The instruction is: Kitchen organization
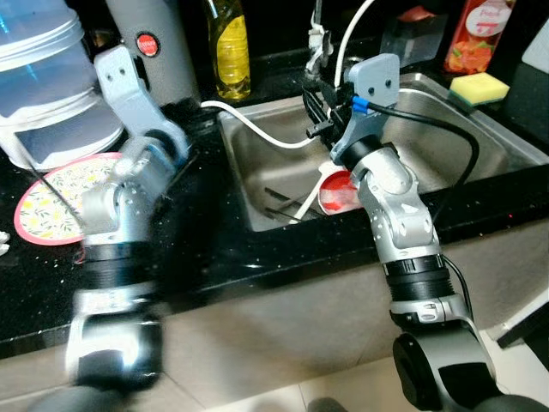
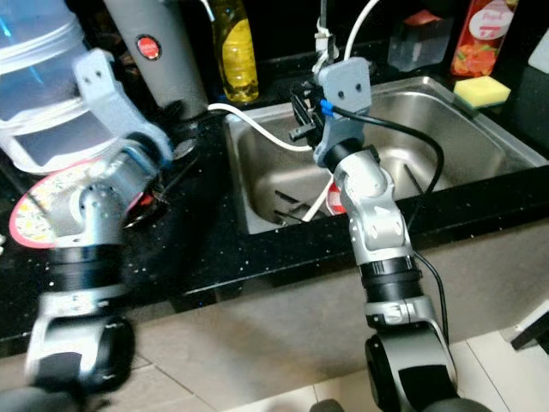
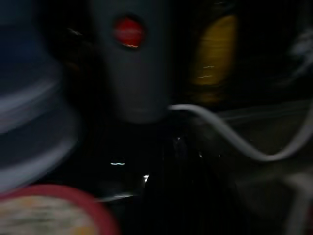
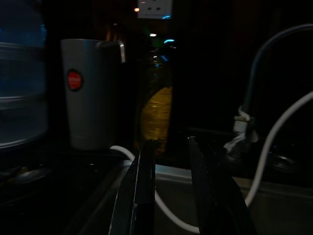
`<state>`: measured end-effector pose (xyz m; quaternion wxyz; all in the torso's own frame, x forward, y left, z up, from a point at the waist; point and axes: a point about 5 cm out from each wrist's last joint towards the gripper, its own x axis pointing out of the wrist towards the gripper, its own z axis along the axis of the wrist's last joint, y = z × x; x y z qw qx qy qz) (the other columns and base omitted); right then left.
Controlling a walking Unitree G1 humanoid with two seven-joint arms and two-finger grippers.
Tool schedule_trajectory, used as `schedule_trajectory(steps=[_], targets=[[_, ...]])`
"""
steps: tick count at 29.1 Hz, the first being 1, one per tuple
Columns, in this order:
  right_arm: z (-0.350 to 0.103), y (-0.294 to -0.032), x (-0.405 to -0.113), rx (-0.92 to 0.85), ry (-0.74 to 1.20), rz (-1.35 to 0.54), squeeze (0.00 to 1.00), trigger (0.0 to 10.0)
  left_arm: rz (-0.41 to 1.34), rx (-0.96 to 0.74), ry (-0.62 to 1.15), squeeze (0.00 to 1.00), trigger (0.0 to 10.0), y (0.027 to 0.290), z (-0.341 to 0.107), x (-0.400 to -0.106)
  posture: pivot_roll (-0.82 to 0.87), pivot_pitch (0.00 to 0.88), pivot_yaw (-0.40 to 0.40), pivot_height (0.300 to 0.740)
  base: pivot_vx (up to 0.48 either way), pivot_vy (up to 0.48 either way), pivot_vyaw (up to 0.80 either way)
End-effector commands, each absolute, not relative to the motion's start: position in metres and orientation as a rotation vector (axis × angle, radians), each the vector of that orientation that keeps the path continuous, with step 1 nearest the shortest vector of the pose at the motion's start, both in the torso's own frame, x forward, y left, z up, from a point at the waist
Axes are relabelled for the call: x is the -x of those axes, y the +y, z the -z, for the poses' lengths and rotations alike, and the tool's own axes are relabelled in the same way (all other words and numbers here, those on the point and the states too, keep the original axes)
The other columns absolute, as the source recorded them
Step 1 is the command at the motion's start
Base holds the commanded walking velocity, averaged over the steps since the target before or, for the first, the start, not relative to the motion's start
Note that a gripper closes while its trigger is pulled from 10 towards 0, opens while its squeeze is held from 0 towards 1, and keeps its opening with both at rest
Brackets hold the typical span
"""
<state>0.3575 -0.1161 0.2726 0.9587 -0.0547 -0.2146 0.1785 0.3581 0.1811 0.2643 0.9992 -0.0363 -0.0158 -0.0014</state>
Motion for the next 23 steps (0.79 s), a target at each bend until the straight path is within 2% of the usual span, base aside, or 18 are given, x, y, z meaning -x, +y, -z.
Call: schedule_trajectory(steps=[1, 3, 4, 10, 11, 12, 13, 16, 20, 23], targets=[[-0.273, -0.11, -0.356, 0.109, -0.436, -0.376, 0.0, 10.0, 0.02, -0.007, -0.023, 0.0, 10.0, 0.179, -0.263, -0.355, -0.12, 0.0, 0.073, 0.74, 0.0, 0.0, 0.0], [-0.273, -0.11, -0.356, 0.105, -0.437, -0.377, 0.0, 10.0, 0.041, -0.052, -0.008, 0.0, 10.0, 0.181, -0.262, -0.351, -0.11, 0.0, 0.074, 0.74, 0.0, 0.0, 0.0], [-0.274, -0.11, -0.355, 0.093, -0.442, -0.378, 0.0, 10.0, 0.081, -0.139, 0.046, 0.0, 10.0, 0.186, -0.256, -0.339, -0.1, 0.0, 0.071, 0.74, 0.0, 0.0, 0.0], [-0.277, -0.108, -0.355, 0.08, -0.448, -0.384, 0.0, 10.0, 0.105, -0.236, 0.117, 0.0, 10.0, 0.189, -0.237, -0.33, -0.09, 0.0, 0.067, 0.74, 0.0, 0.0, 0.0], [-0.279, -0.106, -0.356, 0.079, -0.453, -0.391, 0.0, 10.0, 0.139, -0.382, 0.144, 0.21, 10.0, 0.19, -0.228, -0.322, -0.09, 0.0, 0.068, 0.74, 0.0, 0.0, 0.0], [-0.279, -0.106, -0.355, 0.079, -0.453, -0.391, 0.0, 10.0, 0.147, -0.509, 0.147, 0.99, 10.0, 0.194, -0.229, -0.316, -0.08, 0.0, 0.069, 0.74, 0.0, 0.0, 0.0], [-0.279, -0.106, -0.355, 0.079, -0.453, -0.391, 0.0, 10.0, 0.147, -0.509, 0.147, 0.99, 10.0, 0.194, -0.229, -0.316, -0.08, 0.0, 0.069, 0.74, 0.0, 0.0, 0.0], [-0.277, -0.108, -0.355, 0.08, -0.447, -0.385, 0.0, 10.0, 0.196, -0.769, 0.164, 1.0, 10.0, 0.203, -0.234, -0.296, -0.07, 0.009, 0.073, 0.74, 0.0, 0.0, 0.0], [-0.273, -0.109, -0.355, 0.077, -0.435, -0.381, 0.0, 10.0, 0.226, -0.875, 0.215, 1.0, 10.0, 0.207, -0.233, -0.282, -0.06, 0.011, 0.072, 0.74, 0.0, 0.0, 0.0], [-0.271, -0.107, -0.355, 0.069, -0.429, -0.384, 0.0, 10.0, 0.205, -0.877, 0.247, 1.0, 10.0, 0.211, -0.226, -0.283, -0.06, 0.011, 0.07, 0.74, 0.0, 0.0, 0.0]])
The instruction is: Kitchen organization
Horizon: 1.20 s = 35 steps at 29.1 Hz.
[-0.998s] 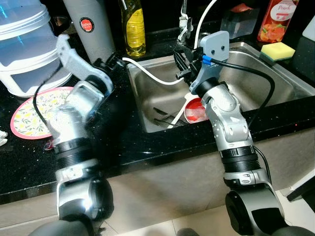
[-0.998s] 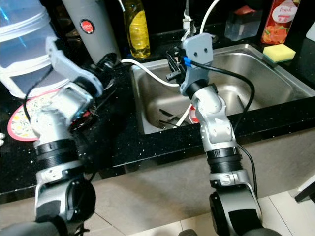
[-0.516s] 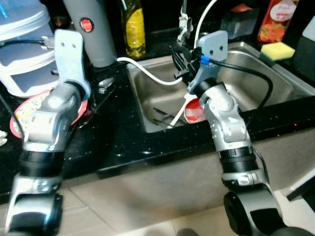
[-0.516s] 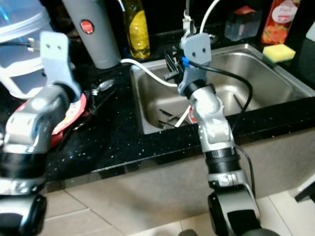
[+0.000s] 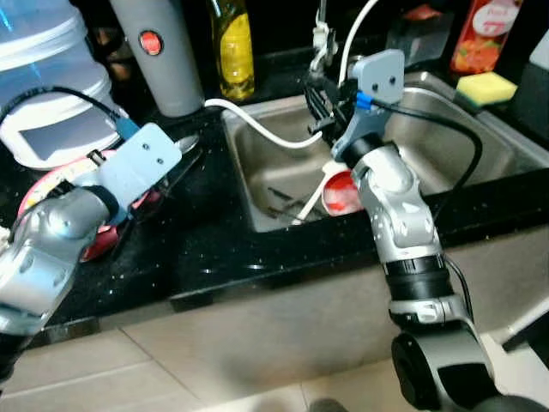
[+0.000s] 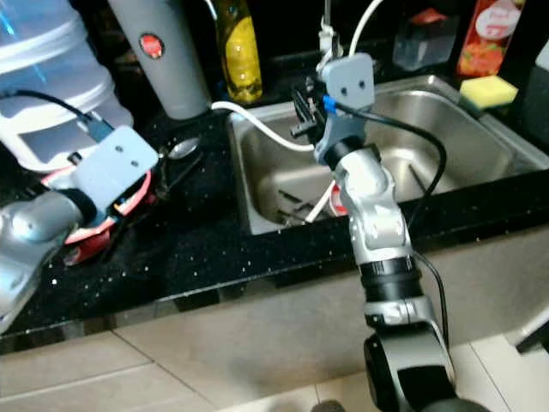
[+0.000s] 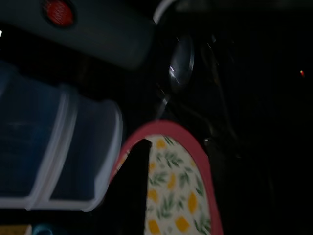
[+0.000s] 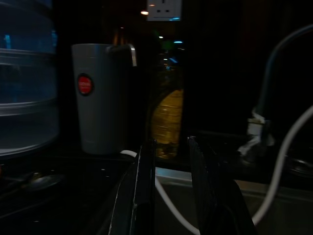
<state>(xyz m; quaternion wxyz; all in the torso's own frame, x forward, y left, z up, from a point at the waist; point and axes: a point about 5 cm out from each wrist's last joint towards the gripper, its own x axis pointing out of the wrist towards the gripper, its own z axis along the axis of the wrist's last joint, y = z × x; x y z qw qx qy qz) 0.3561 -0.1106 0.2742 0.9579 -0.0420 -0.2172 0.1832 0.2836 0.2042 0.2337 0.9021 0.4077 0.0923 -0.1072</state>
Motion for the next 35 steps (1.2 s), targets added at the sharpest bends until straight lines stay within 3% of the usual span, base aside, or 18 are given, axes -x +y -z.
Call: schedule_trajectory(steps=[1, 3, 4, 16, 17, 18, 19, 26, 35], targets=[[-0.271, -0.107, -0.355, 0.069, -0.429, -0.384, 0.0, 10.0, 0.205, -0.877, 0.247, 1.0, 10.0, 0.211, -0.226, -0.283, -0.06, 0.011, 0.07, 0.74, 0.0, 0.0, 0.0], [-0.271, -0.104, -0.356, 0.068, -0.429, -0.394, 0.0, 10.0, 0.224, -0.889, 0.269, 1.0, 10.0, 0.209, -0.22, -0.286, -0.06, 0.009, 0.068, 0.74, 0.0, 0.0, 0.0], [-0.271, -0.102, -0.356, 0.068, -0.429, -0.398, 0.0, 10.0, 0.243, -0.898, 0.275, 0.0, 10.0, 0.208, -0.218, -0.286, -0.07, 0.006, 0.069, 0.74, 0.0, 0.0, 0.0], [-0.272, -0.11, -0.356, 0.071, -0.435, -0.368, 0.0, 10.0, 0.407, -1.003, 0.426, 0.0, 10.0, 0.207, -0.185, -0.271, -0.07, 0.0, 0.076, 0.74, 0.0, 0.0, 0.0], [-0.271, -0.109, -0.357, 0.071, -0.433, -0.37, 0.0, 10.0, 0.4, -1.028, 0.444, 0.0, 7.2, 0.211, -0.182, -0.27, -0.07, 0.0, 0.073, 0.74, 0.0, 0.0, 0.0], [-0.271, -0.109, -0.357, 0.071, -0.433, -0.37, 0.0, 10.0, 0.4, -1.028, 0.444, 0.0, 7.2, 0.211, -0.182, -0.27, -0.07, 0.0, 0.073, 0.74, 0.0, 0.0, 0.0], [-0.271, -0.107, -0.357, 0.072, -0.432, -0.376, 0.0, 10.0, 0.386, -1.057, 0.464, 0.0, 0.0, 0.216, -0.18, -0.269, -0.07, 0.0, 0.072, 0.74, 0.0, 0.0, 0.0], [-0.274, -0.106, -0.358, 0.078, -0.435, -0.384, 0.0, 10.0, 0.321, -1.195, 0.507, 0.0, 0.0, 0.231, -0.174, -0.271, -0.08, 0.001, 0.072, 0.74, 0.0, 0.0, 0.0], [-0.272, -0.11, -0.357, 0.085, -0.432, -0.368, 0.0, 10.0, 0.261, -1.213, 0.444, 0.0, 0.0, 0.232, -0.175, -0.288, -0.11, 0.0, 0.079, 0.74, 0.0, 0.0, 0.0]])
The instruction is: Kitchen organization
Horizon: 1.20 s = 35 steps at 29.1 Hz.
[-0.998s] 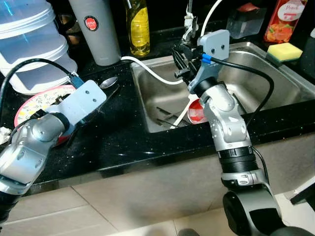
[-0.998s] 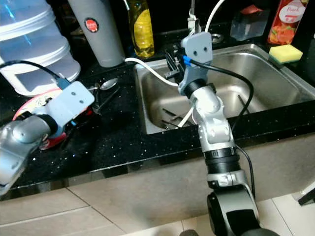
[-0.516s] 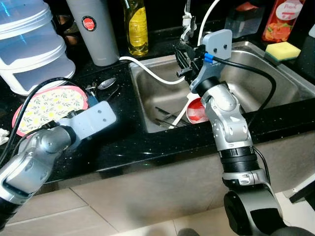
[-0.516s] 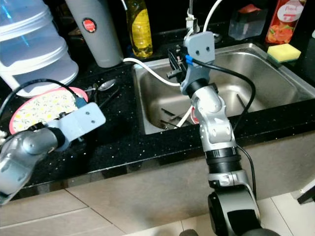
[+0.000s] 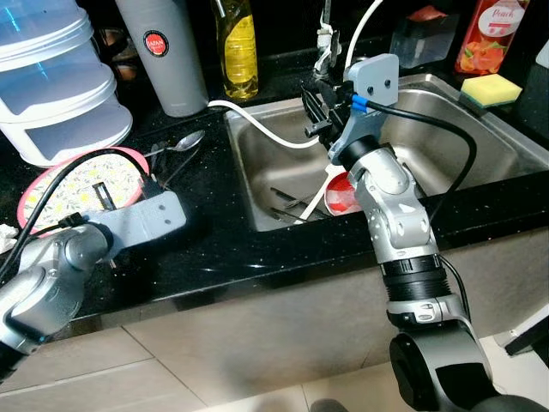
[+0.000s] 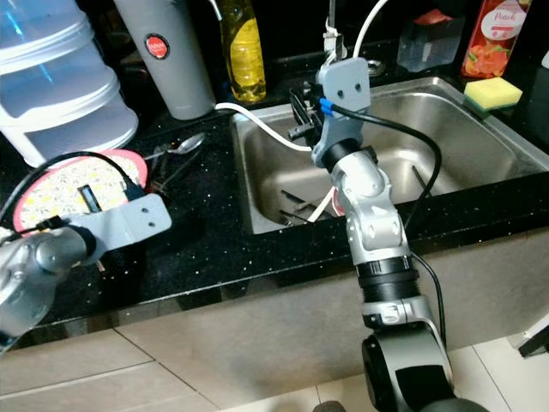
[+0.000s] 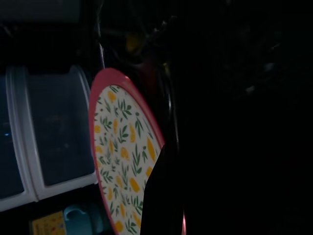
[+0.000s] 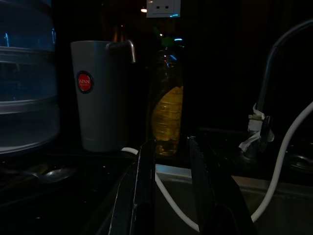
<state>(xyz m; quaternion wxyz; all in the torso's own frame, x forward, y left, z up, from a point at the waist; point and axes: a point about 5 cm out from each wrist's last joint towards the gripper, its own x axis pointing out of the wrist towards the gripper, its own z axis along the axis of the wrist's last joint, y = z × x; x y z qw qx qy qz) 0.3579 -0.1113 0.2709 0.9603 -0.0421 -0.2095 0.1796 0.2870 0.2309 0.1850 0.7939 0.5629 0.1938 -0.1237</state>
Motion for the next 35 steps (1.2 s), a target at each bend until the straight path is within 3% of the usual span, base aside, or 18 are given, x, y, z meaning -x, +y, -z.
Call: schedule_trajectory(steps=[1, 6, 10, 11, 12, 22, 35], targets=[[-0.272, -0.111, -0.357, 0.087, -0.435, -0.366, 0.0, 10.0, 0.251, -1.216, 0.429, 0.0, 0.0, 0.232, -0.176, -0.29, -0.11, 0.0, 0.079, 0.74, 0.0, 0.0, 0.0], [-0.274, -0.113, -0.358, 0.093, -0.439, -0.357, 0.0, 10.0, 0.217, -1.198, 0.303, 0.0, 0.0, 0.222, -0.192, -0.302, -0.12, 0.0, 0.088, 0.74, 0.0, 0.0, 0.0], [-0.274, -0.111, -0.357, 0.092, -0.445, -0.354, 0.0, 10.0, 0.194, -1.075, 0.142, 0.0, 0.0, 0.208, -0.215, -0.315, -0.13, 0.0, 0.112, 0.74, 0.0, 0.0, 0.0], [-0.274, -0.111, -0.357, 0.092, -0.447, -0.351, 0.0, 10.0, 0.191, -1.031, 0.114, 0.0, 8.4, 0.205, -0.22, -0.318, -0.13, 0.0, 0.114, 0.74, 0.0, 0.0, 0.0], [-0.274, -0.112, -0.356, 0.091, -0.45, -0.347, 0.0, 10.0, 0.19, -1.001, 0.09, 0.0, 10.0, 0.202, -0.224, -0.321, -0.13, 0.0, 0.117, 0.74, 0.0, 0.0, 0.0], [-0.271, -0.114, -0.358, 0.078, -0.45, -0.334, 0.0, 10.0, 0.087, -0.905, -0.107, 0.0, 10.0, 0.195, -0.262, -0.33, -0.1, 0.0, 0.105, 0.74, 0.0, 0.0, 0.0], [-0.273, -0.111, -0.359, 0.052, -0.463, -0.339, 0.0, 10.0, 0.145, -0.727, -0.149, 0.0, 10.0, 0.177, -0.256, -0.329, -0.08, 0.0, 0.113, 0.74, 0.0, 0.0, 0.0]])
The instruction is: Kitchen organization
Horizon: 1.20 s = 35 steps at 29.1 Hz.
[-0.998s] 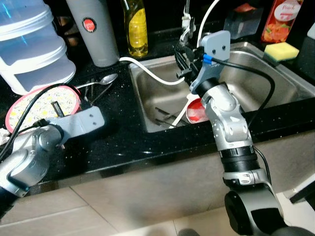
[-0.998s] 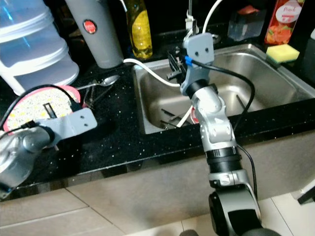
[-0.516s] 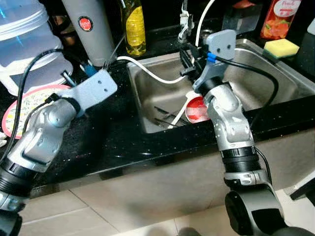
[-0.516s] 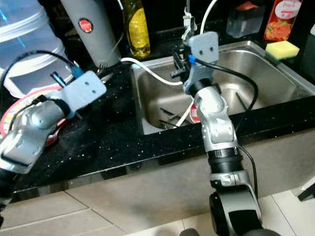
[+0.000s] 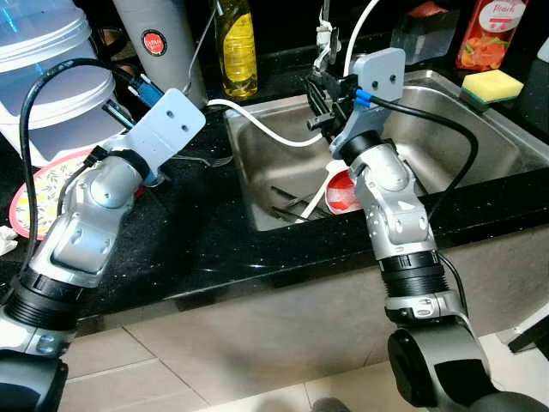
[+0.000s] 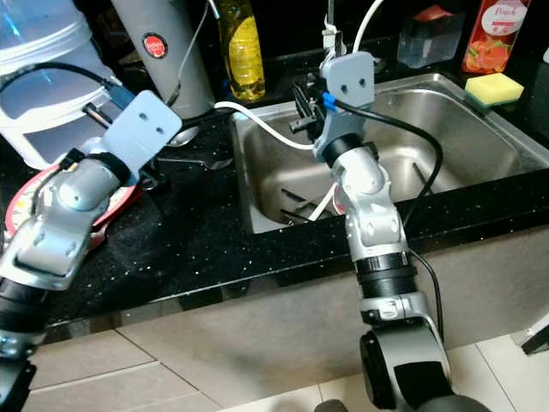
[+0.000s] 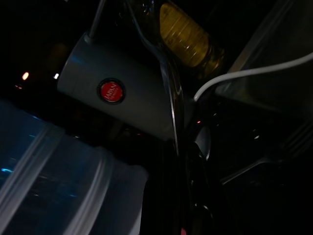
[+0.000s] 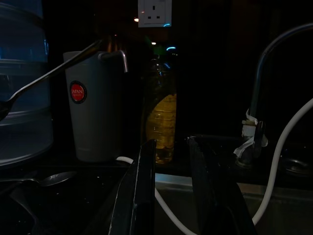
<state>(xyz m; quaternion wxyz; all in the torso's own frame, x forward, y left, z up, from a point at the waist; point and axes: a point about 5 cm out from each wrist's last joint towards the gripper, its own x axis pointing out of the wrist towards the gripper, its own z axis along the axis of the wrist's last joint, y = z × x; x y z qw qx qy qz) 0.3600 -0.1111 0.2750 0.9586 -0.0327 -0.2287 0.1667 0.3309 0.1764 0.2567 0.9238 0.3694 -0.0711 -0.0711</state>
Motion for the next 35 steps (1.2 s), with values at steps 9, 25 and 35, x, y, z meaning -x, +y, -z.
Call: schedule_trajectory(steps=[9, 25, 35], targets=[[-0.28, -0.12, -0.359, -0.284, -0.428, -0.415, 0.0, 10.0, 0.307, -0.852, -0.245, 0.0, 10.0, 0.152, -0.25, -0.324, -0.06, 0.0, 0.139, 0.74, 0.0, 0.0, 0.0], [-0.282, -0.12, -0.354, -0.815, -0.309, -0.657, 0.0, 10.0, 0.549, -0.591, -0.367, 0.0, 10.0, 0.117, -0.253, -0.301, -0.03, 0.0, 0.12, 0.74, 0.0, 0.0, 0.0], [-0.293, -0.123, -0.344, -0.889, -0.344, -0.744, 1.0, 10.0, 0.638, -0.561, -0.363, 0.0, 10.0, 0.106, -0.249, -0.298, -0.05, 0.0, 0.134, 0.74, 0.0, 0.0, 0.0]])
